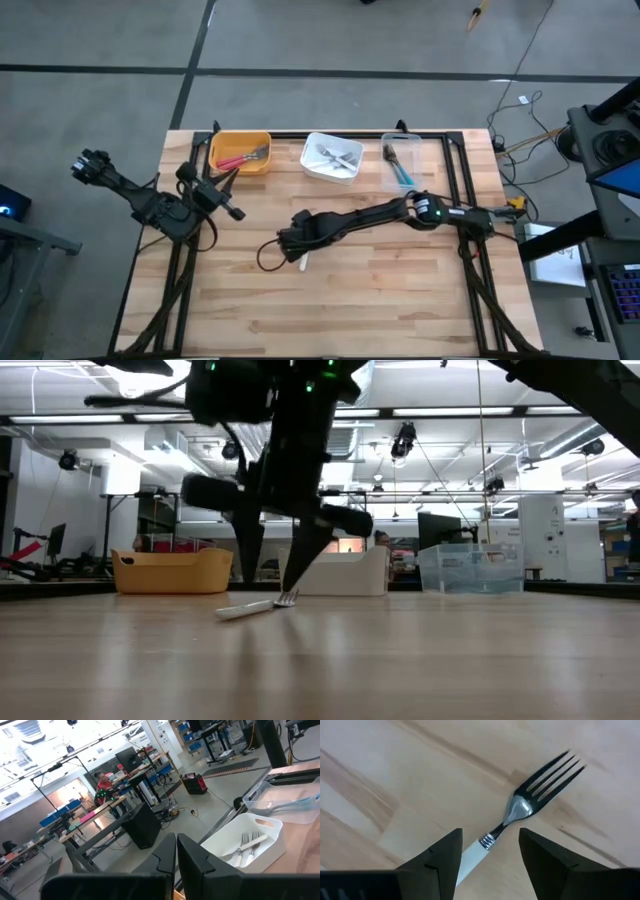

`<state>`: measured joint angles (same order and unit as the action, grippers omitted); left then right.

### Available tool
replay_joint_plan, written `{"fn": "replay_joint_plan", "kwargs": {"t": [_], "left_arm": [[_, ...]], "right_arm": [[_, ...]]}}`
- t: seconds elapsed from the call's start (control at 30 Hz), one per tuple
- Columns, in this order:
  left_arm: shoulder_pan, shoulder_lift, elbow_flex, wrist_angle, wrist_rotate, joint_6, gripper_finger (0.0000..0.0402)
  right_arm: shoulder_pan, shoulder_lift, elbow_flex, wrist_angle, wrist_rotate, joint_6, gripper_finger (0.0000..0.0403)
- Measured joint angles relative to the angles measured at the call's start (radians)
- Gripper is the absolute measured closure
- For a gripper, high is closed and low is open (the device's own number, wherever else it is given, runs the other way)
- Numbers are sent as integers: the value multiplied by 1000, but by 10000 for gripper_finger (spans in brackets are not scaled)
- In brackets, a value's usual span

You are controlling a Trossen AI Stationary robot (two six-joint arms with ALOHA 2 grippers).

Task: Sort silverware by color (type)
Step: Put the white fork into the white bin

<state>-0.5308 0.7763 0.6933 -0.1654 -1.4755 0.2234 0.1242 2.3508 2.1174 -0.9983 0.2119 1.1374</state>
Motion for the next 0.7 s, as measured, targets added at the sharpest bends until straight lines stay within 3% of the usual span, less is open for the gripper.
{"fn": "replay_joint_plan", "kwargs": {"t": [0.4, 0.53, 0.7], "left_arm": [[0, 7, 0, 0, 0, 1, 402], [0, 7, 0, 0, 0, 3, 402], [0, 7, 0, 0, 0, 3, 402]], "right_arm": [[0, 56, -3, -34, -50, -109, 228], [-1, 57, -3, -49, -73, -215, 275], [-1, 58, -4, -67, -102, -305, 368]]}}
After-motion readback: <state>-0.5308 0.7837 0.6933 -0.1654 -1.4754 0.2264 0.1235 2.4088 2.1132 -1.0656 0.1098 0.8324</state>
